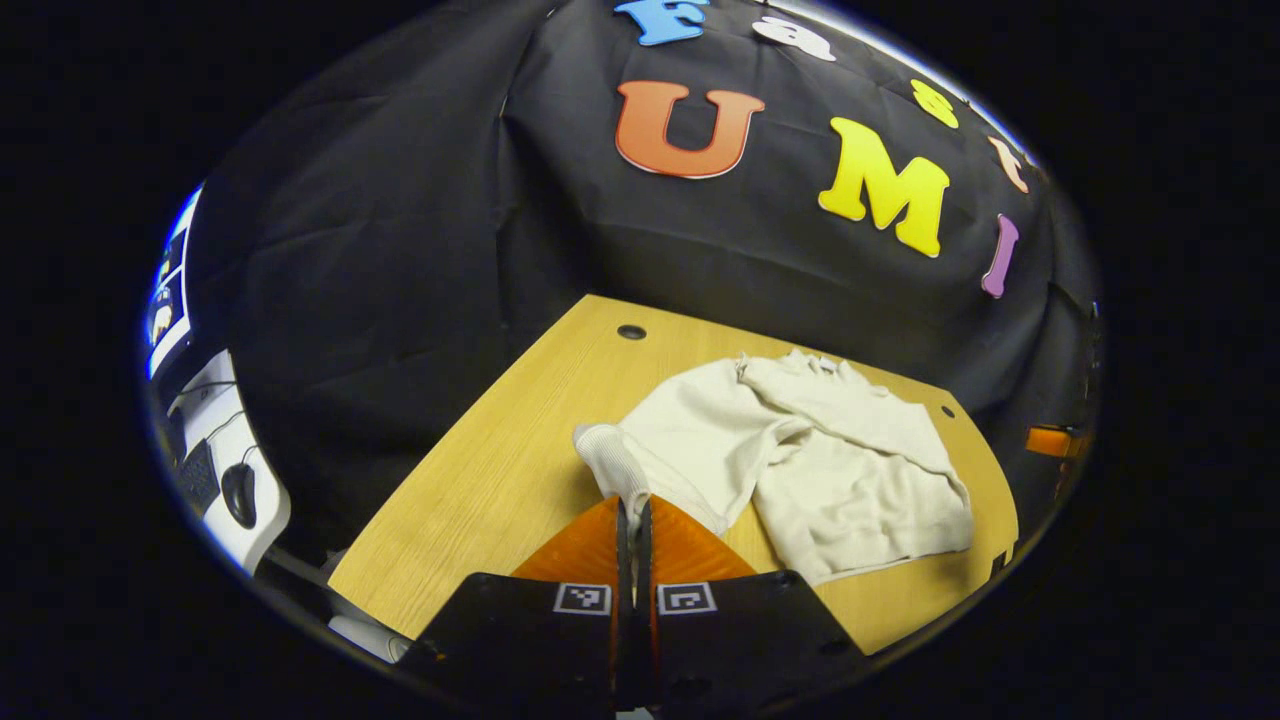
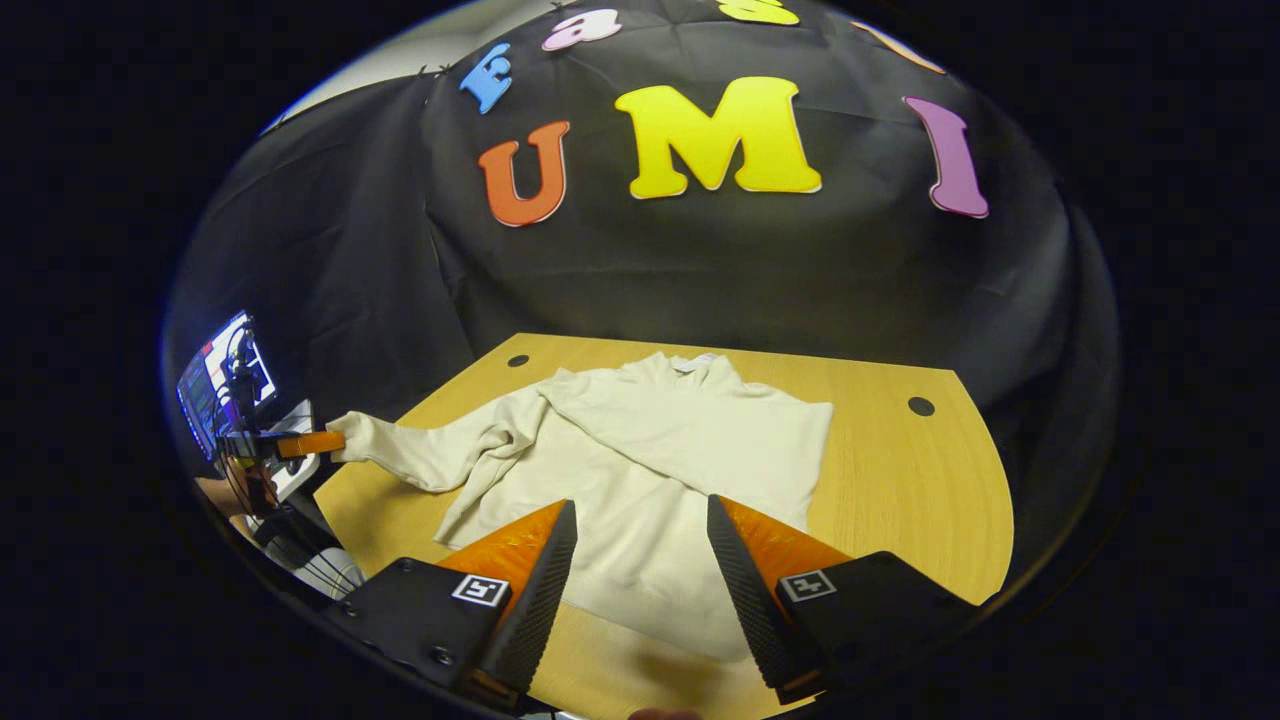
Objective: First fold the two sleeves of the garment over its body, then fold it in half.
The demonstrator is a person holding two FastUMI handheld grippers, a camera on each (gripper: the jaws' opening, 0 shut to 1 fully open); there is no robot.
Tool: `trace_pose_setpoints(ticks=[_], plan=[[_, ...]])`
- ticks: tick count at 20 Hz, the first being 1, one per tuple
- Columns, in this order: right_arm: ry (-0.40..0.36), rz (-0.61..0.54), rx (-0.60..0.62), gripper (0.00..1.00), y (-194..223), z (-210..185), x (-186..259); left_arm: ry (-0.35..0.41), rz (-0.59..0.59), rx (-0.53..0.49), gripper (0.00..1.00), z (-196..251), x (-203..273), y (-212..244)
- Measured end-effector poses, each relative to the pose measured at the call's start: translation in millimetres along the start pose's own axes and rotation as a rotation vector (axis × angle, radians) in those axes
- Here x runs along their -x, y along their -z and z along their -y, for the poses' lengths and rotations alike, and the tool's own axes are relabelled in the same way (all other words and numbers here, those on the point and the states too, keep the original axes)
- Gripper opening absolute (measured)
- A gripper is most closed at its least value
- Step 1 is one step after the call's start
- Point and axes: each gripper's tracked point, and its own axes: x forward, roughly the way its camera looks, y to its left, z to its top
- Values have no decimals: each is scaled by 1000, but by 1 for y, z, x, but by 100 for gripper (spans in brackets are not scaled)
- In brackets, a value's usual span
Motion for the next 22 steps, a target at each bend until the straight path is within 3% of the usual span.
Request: trace_pose_setpoints(ticks=[7, 13, 14, 16, 17, 18, 21, 22], plan=[[99, 82, -107, 82, -4, 55, 43, 126, 97, -85, 2, 77, -32, -113], [229, 159, -147, 83, -8, 107, 89, 333, 171, -169, 3, 197, -65, -184], [251, 171, -147, 80, -8, 114, 97, 372, 179, -185, 3, 221, -70, -189], [299, 179, -136, 83, -2, 126, 112, 451, 172, -207, 2, 269, -74, -188], [316, 180, -141, 79, 1, 130, 119, 490, 160, -216, 3, 293, -80, -185], [337, 178, -144, 83, 7, 135, 125, 523, 151, -228, 2, 317, -85, -180], [395, 166, -137, 80, 19, 154, 151, 609, 99, -262, 2, 380, -104, -160], [414, 160, -133, 83, 24, 158, 157, 638, 78, -268, 2, 400, -109, -152]])
